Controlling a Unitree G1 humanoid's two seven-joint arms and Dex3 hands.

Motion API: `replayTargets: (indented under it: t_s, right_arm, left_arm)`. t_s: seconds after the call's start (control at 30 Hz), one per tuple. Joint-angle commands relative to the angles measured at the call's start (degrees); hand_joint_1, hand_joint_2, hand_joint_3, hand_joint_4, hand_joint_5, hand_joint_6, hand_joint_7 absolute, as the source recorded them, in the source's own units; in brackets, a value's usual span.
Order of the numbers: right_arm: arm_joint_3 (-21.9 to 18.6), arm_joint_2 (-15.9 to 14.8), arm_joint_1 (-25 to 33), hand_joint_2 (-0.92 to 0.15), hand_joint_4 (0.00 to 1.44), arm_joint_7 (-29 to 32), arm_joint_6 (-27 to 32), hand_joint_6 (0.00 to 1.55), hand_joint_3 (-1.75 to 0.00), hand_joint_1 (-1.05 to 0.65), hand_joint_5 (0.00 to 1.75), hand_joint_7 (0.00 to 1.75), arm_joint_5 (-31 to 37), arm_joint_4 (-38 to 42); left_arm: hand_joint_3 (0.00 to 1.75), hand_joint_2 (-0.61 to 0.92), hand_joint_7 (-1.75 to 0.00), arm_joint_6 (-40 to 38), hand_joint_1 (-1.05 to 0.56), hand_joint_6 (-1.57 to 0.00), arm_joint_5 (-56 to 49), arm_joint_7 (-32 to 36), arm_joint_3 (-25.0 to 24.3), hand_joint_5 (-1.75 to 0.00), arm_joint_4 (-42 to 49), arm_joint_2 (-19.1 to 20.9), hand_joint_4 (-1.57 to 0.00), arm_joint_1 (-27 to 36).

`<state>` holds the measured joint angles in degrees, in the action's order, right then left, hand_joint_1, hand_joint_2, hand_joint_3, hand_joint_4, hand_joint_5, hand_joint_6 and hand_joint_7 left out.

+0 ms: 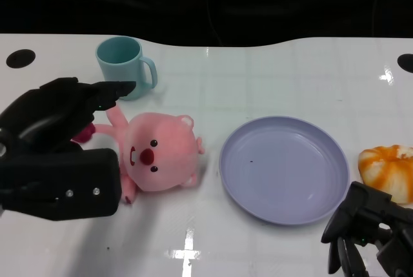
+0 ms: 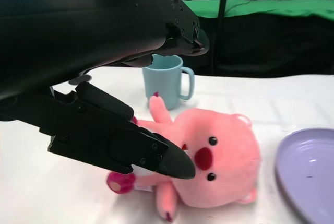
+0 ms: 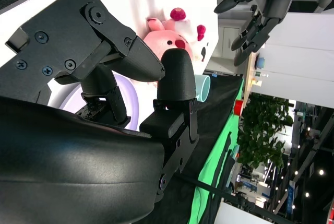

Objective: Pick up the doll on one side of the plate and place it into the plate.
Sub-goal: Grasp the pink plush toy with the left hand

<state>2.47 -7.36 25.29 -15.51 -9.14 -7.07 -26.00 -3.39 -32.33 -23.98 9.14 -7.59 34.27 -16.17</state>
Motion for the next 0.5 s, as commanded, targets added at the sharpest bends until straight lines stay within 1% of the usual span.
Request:
replayTargets:
  t_s: [0.03,0.2,0.37,0.5]
  right_arm:
    - [-0.47,-0.55,0.29,-0.42,0.7,0.28,0.3,0.58,-1.45,-0.17,1.75,1.54,-0.29,-0.83]
    - [-0.53,-0.58,0.45,-0.43,0.7,0.31,0.8,0.58,-1.45,-0.18,1.75,1.53,-0.39,-1.24]
    - [-0.5,-0.57,0.73,-0.43,0.7,0.34,1.36,0.58,-1.44,-0.18,1.75,1.53,-0.52,-1.74]
    - [-0.5,-0.61,0.85,-0.43,0.7,0.39,1.07,0.58,-1.44,-0.18,1.75,1.53,-0.18,-1.83]
  left_arm:
    - [0.01,0.92,0.0,-1.48,-0.7,-0.11,-3.36,-1.48,2.18,-0.35,2.21,1.26,0.0,-2.22]
    - [0.0,0.91,-0.01,-1.92,-0.73,-0.11,-6.97,-1.39,5.15,-0.36,6.13,0.72,-0.01,-4.87]
    - [0.0,0.91,-0.01,-1.44,-0.76,-0.12,-10.59,1.05,8.84,-0.36,13.54,-0.89,0.0,-8.17]
    - [0.0,0.91,0.0,-1.53,-0.75,-0.11,-12.67,2.62,11.03,-0.32,18.6,-2.51,0.0,-10.33]
